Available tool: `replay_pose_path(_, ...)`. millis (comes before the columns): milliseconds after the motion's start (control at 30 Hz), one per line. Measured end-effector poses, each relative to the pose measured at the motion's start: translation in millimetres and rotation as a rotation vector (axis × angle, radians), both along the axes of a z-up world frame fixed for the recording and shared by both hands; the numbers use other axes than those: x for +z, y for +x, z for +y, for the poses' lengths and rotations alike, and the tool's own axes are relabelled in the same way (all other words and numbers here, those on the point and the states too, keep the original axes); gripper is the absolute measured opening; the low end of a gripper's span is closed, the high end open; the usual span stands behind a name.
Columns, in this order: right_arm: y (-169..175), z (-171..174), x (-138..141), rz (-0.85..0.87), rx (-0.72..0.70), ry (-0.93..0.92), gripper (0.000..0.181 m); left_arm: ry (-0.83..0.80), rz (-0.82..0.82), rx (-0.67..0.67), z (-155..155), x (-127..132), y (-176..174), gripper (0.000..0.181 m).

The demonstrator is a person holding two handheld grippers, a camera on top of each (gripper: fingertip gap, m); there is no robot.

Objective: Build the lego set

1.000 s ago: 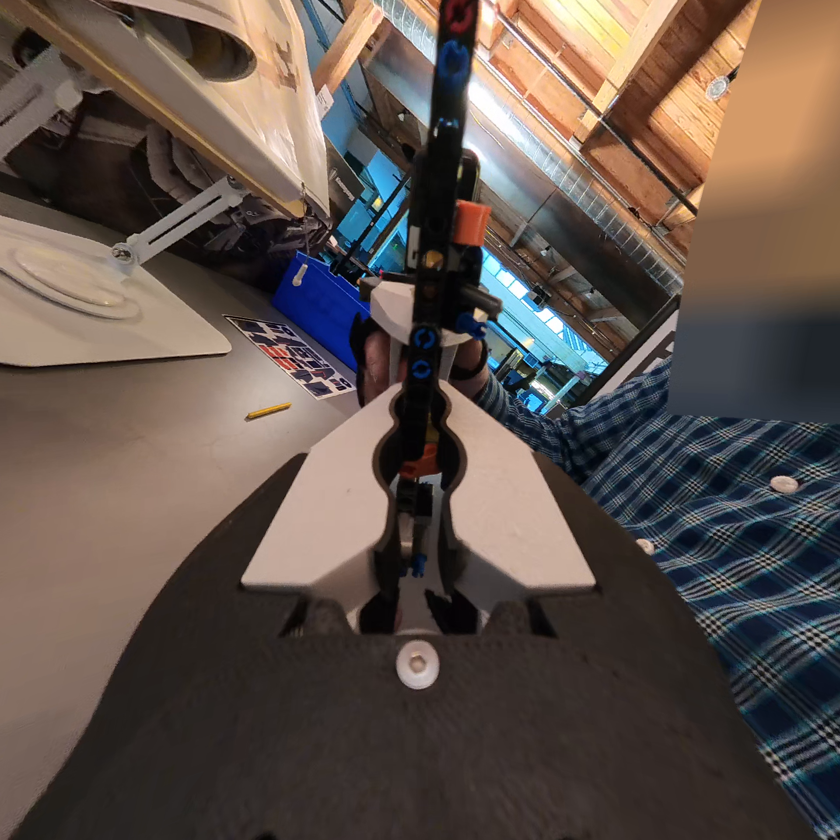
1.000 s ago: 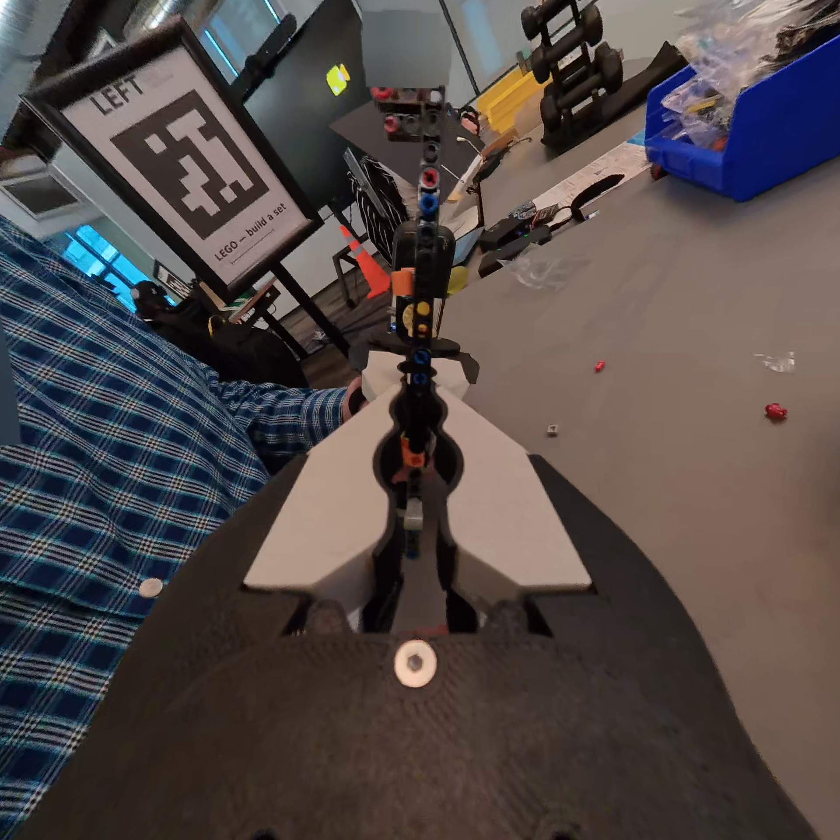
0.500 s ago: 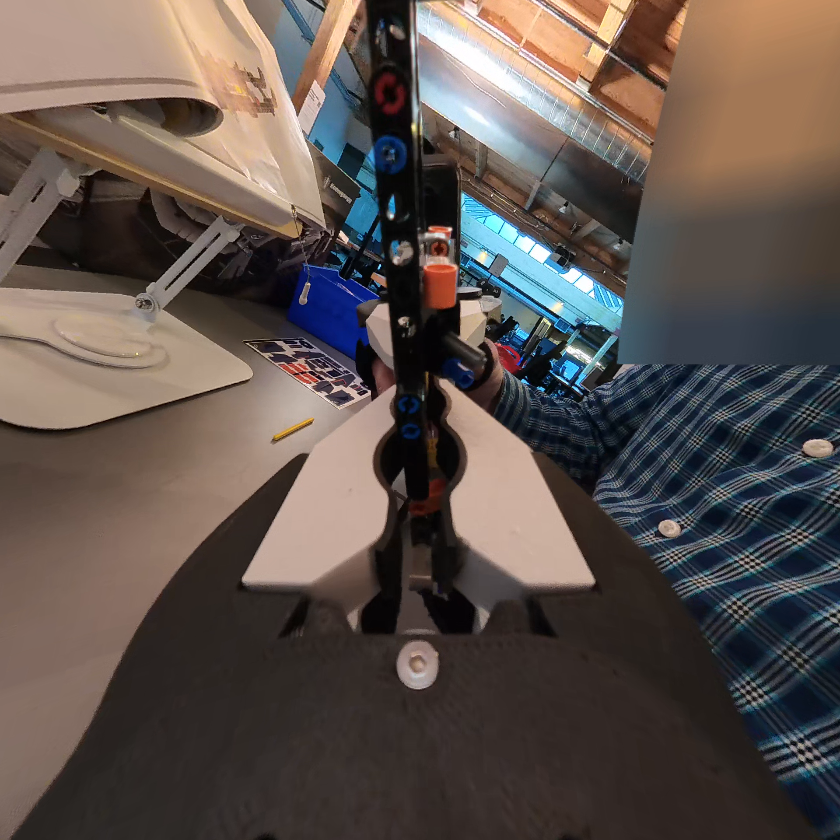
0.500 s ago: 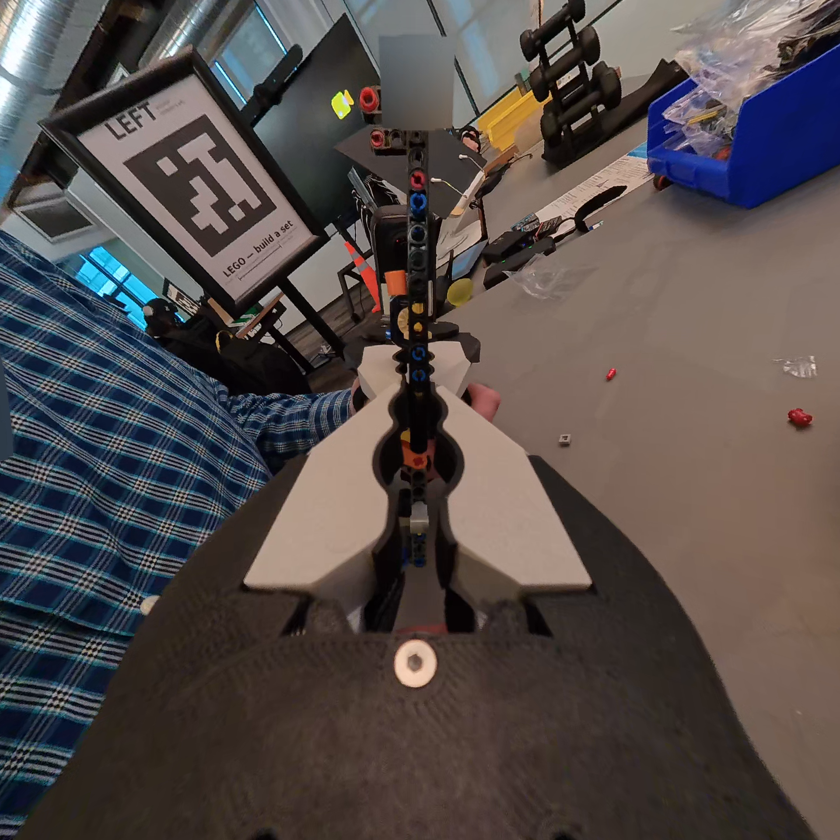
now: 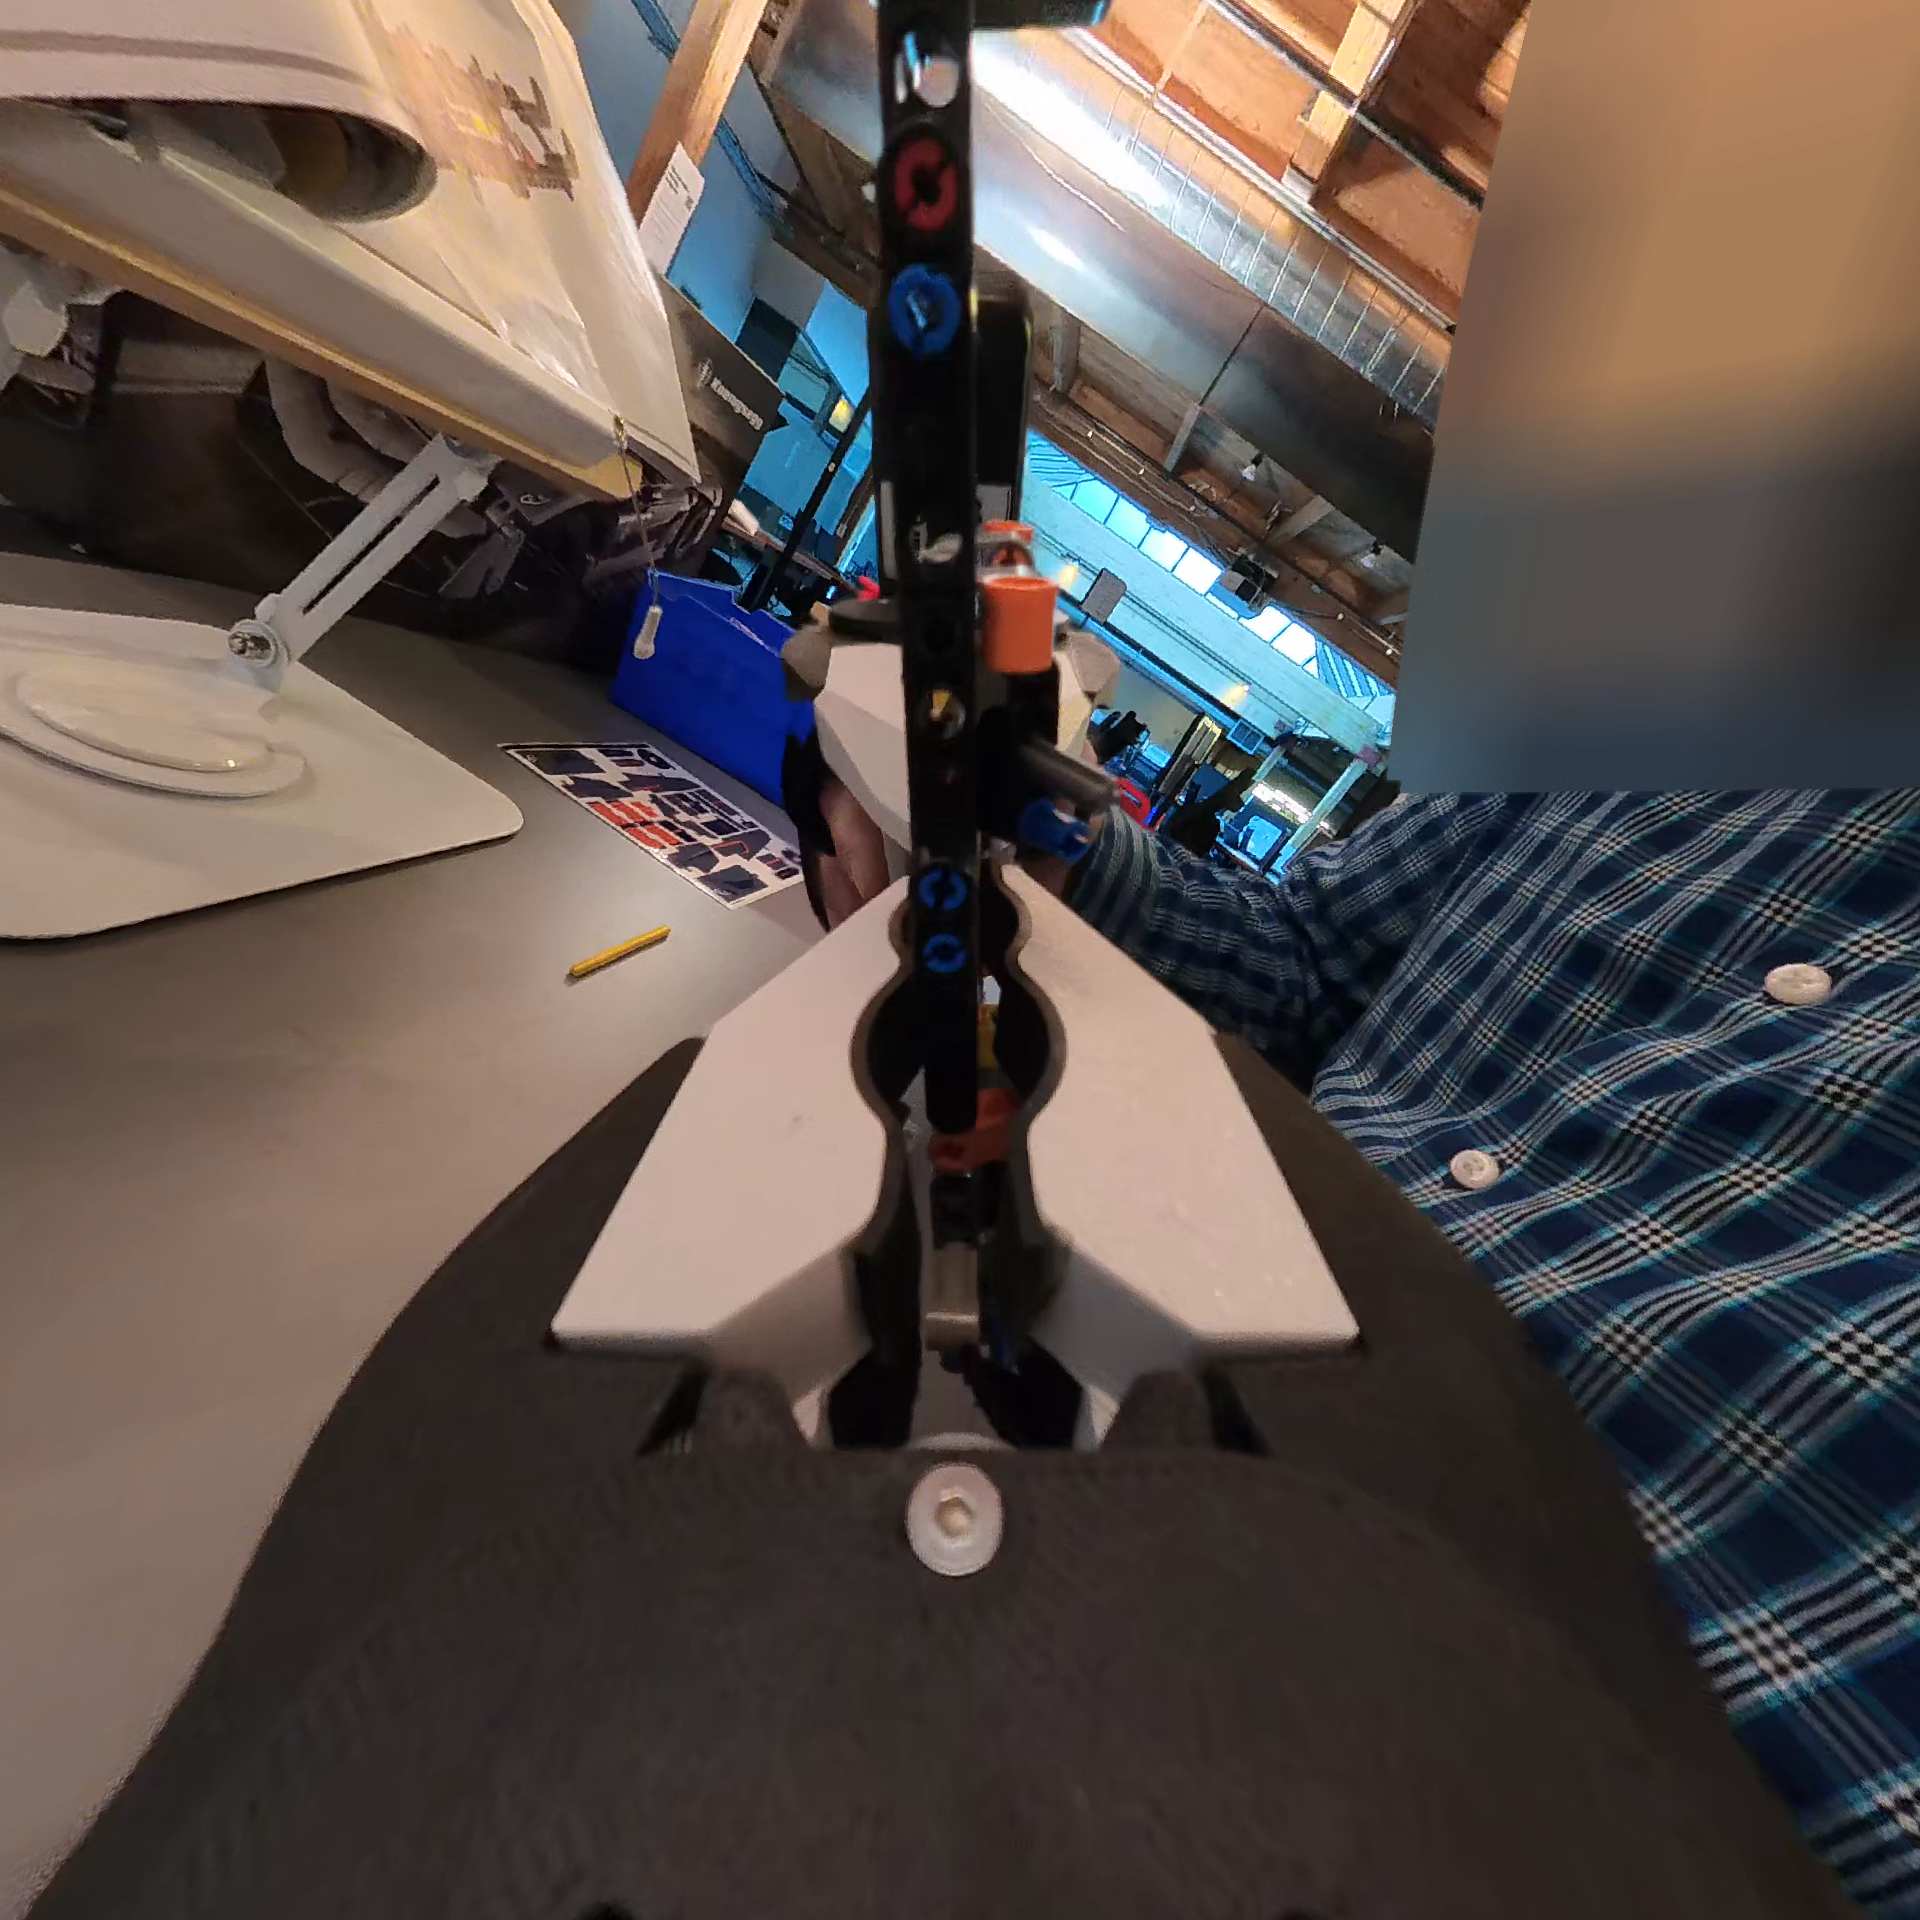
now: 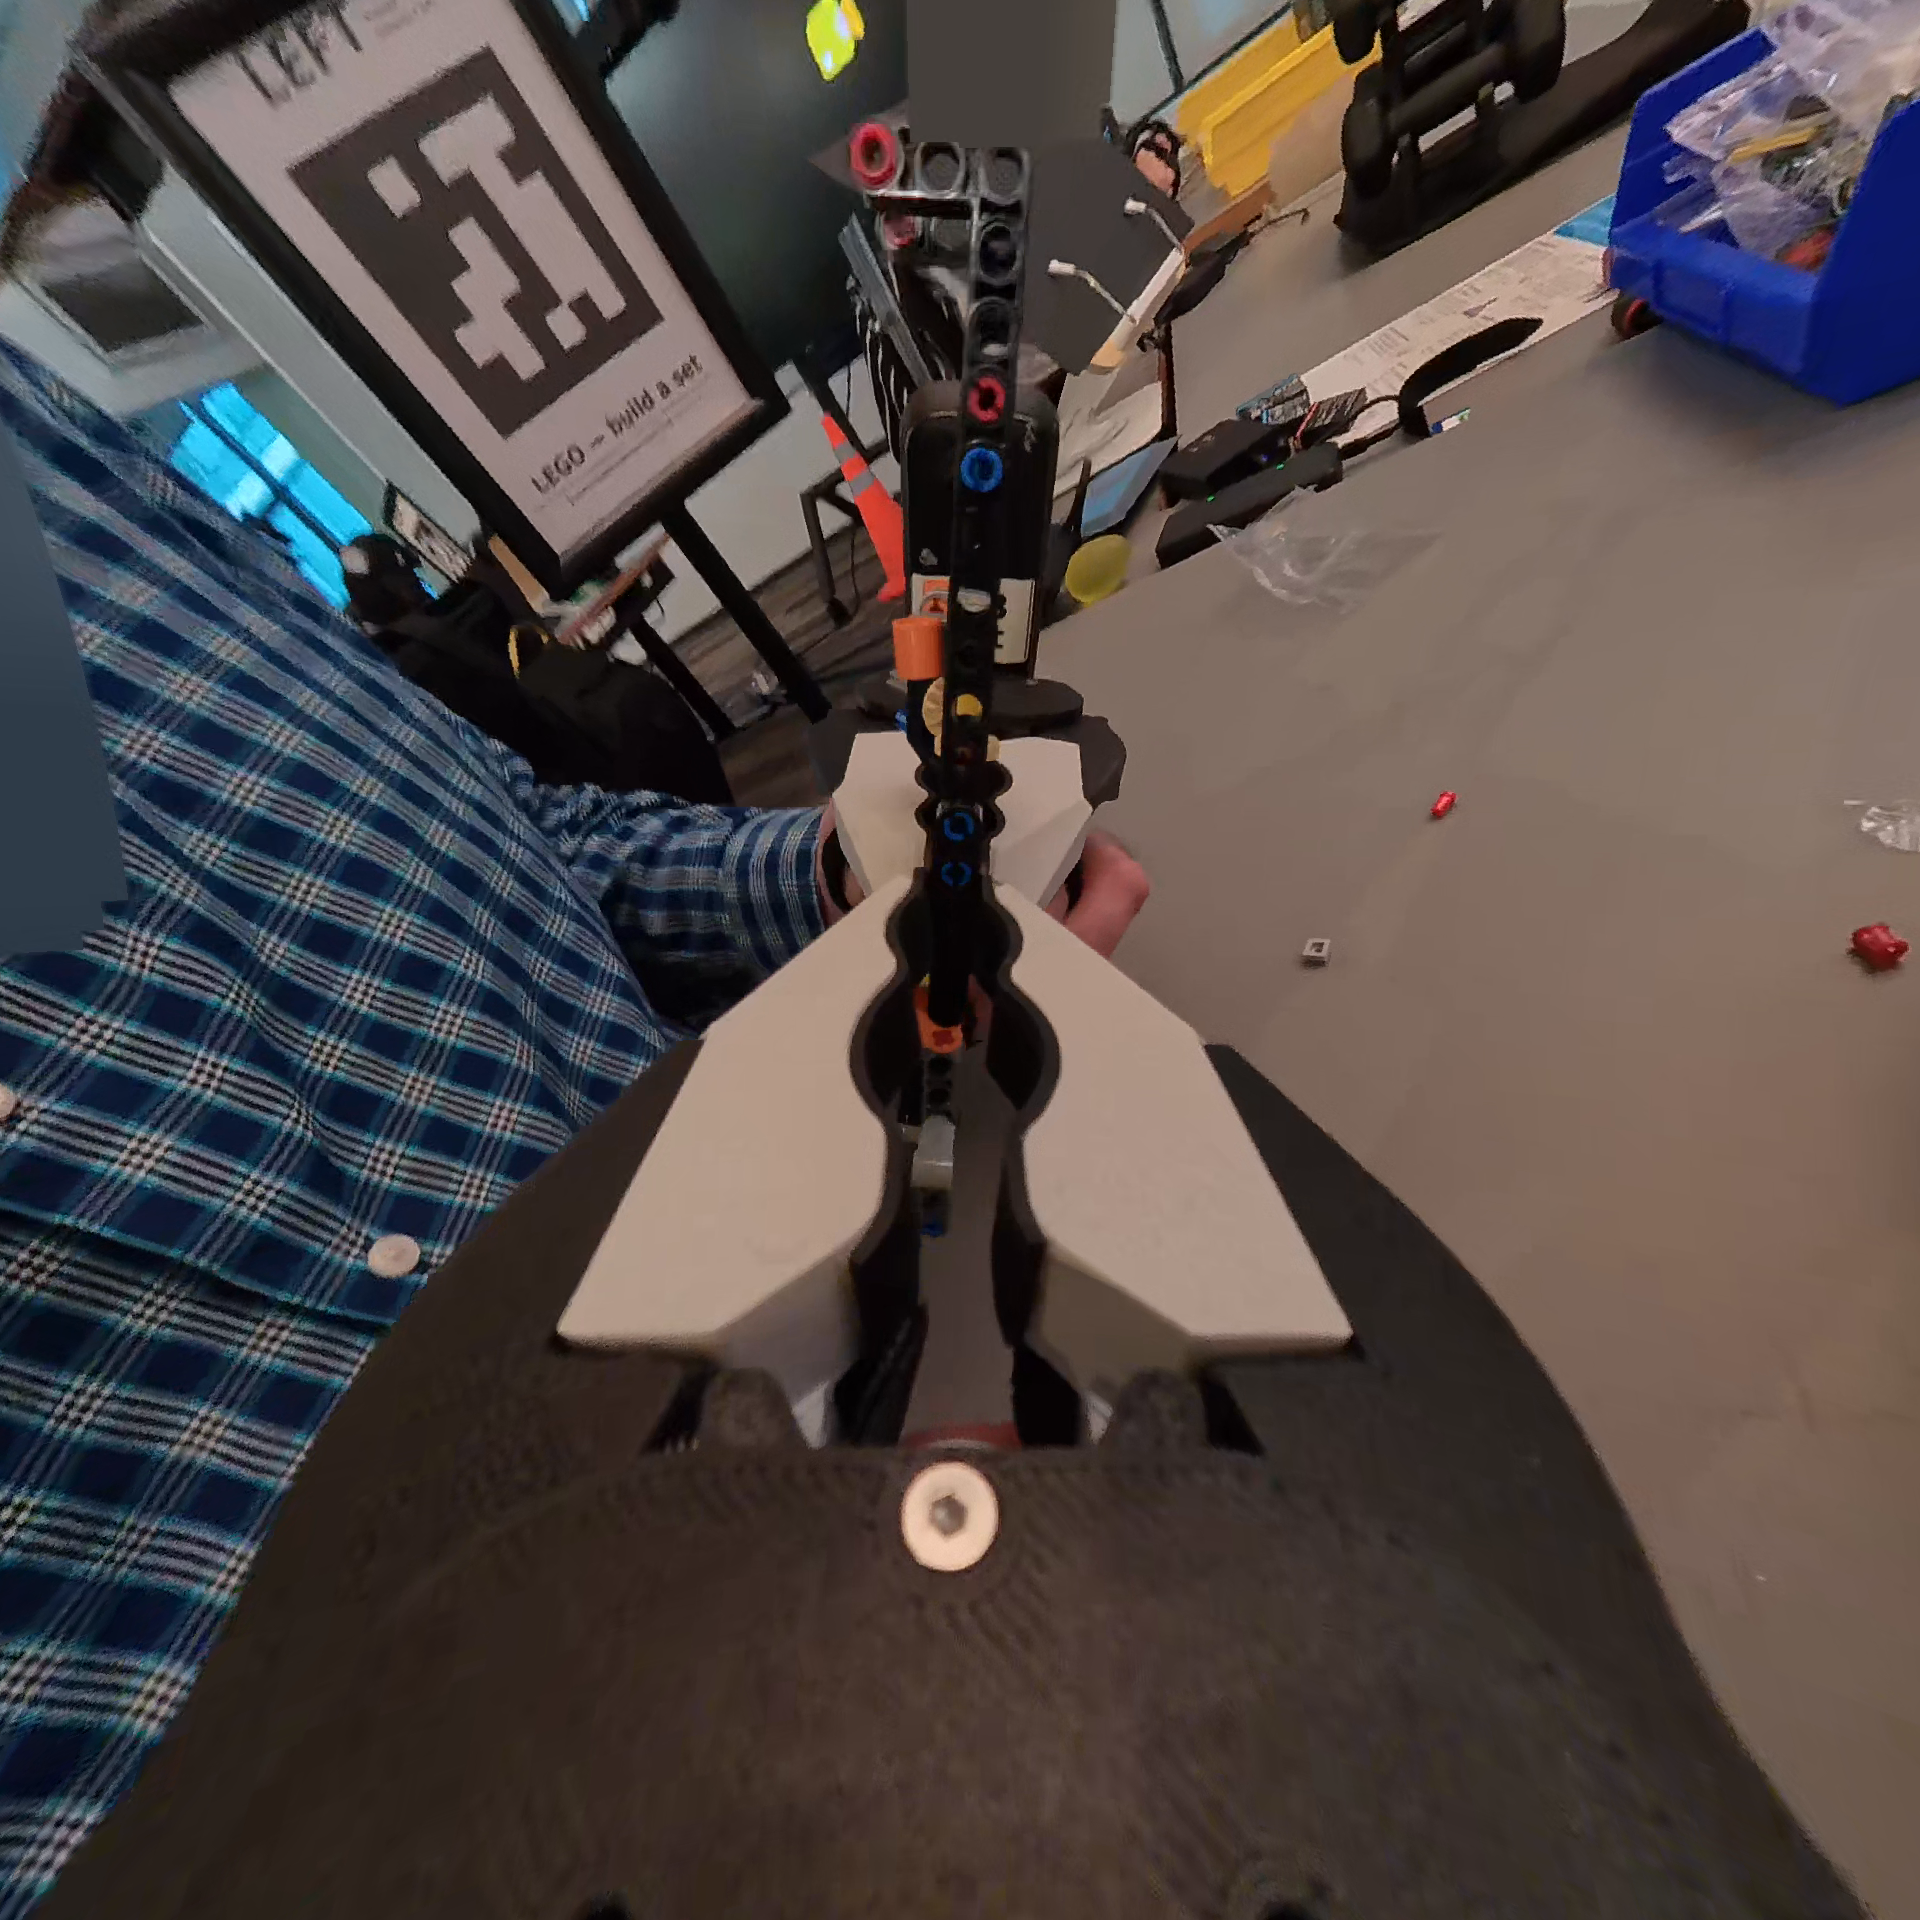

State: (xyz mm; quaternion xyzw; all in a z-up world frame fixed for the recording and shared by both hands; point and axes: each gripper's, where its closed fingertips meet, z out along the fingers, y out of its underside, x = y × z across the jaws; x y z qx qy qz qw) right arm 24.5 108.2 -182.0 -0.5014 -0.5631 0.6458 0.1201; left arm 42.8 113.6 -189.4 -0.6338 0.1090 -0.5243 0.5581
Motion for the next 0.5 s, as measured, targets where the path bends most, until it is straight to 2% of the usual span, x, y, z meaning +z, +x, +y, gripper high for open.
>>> replay_pose_path(100,-2,0,-6,-0.010,-0.022,-0.045,0.004,-0.027,0.020,-0.004,0,-7,-2,0.005)
replay_pose_path(233,-7,13,11,0.051,-0.095,-0.012,0.005,-0.037,-0.020,-0.015,0,-3,-3,0.006)
replay_pose_path(500,-10,5,7,0.025,-0.054,-0.026,0.004,-0.008,-0.010,0.040,4,2,-6,0.009)
